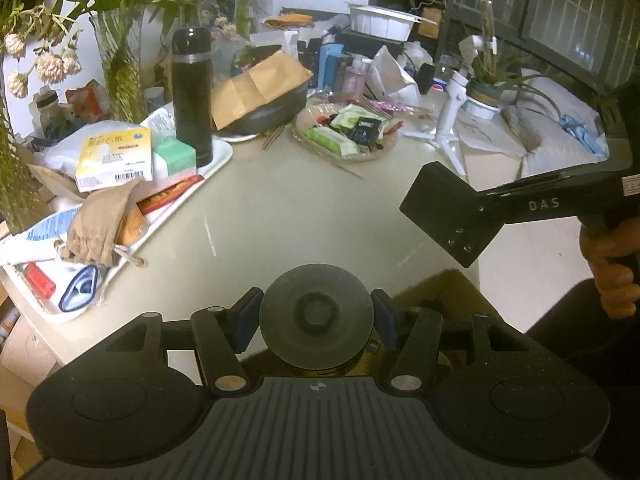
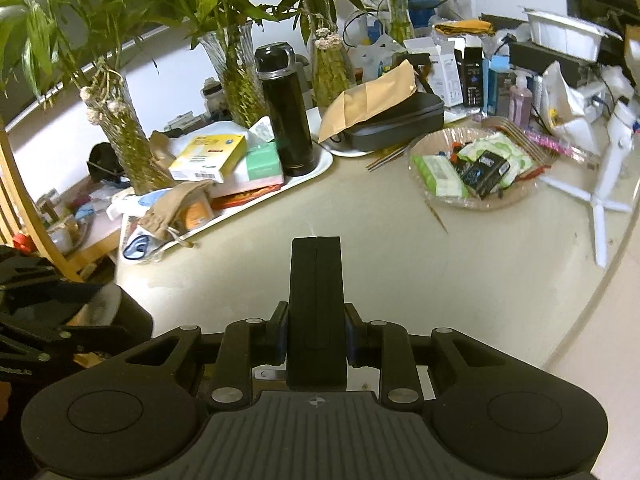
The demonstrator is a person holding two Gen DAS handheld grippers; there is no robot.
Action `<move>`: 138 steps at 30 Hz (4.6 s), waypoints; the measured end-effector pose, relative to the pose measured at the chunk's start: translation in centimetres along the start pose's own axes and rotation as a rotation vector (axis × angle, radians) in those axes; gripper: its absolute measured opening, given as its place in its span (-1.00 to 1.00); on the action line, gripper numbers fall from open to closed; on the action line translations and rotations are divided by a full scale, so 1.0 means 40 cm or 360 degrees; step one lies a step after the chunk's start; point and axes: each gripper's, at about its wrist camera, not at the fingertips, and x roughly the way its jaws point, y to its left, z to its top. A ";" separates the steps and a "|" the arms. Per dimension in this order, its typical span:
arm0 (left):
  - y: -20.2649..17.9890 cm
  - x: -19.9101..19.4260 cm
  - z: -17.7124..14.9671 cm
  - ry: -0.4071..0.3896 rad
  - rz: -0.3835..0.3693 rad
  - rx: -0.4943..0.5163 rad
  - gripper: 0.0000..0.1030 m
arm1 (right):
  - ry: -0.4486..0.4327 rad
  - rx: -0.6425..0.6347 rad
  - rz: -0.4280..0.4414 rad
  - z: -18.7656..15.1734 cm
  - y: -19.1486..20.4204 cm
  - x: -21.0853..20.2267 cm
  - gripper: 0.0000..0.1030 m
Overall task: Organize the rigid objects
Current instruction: 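Carry the canister with the left gripper and adapter with the right gripper into the box, then lower both held items into the box and open both grippers, then lift both open grippers up out of the box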
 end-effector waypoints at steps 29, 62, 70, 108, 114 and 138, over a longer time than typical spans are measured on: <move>-0.054 -0.024 -0.096 0.0180 -0.0097 0.0088 0.11 | 0.0026 -0.0102 0.0095 -0.058 0.077 -0.081 -0.43; -0.065 -0.063 -0.127 0.0156 0.0029 0.0040 0.14 | 0.0196 -0.0260 0.0115 -0.092 0.108 -0.048 -0.43; -0.066 -0.063 -0.128 0.0160 0.0030 0.0033 0.14 | 0.0274 -0.0316 0.0112 -0.092 0.123 -0.017 -0.41; -0.051 -0.079 -0.122 0.0093 0.0099 -0.0062 0.14 | 0.0141 -0.0279 -0.0083 -0.126 0.130 -0.054 1.00; -0.048 -0.092 -0.117 0.0038 0.0176 -0.0086 0.39 | 0.0066 -0.0259 -0.0157 -0.131 0.132 -0.078 1.00; -0.041 -0.126 -0.128 -0.0053 0.0550 -0.0228 1.00 | -0.0096 -0.0177 -0.0504 -0.218 0.162 -0.133 1.00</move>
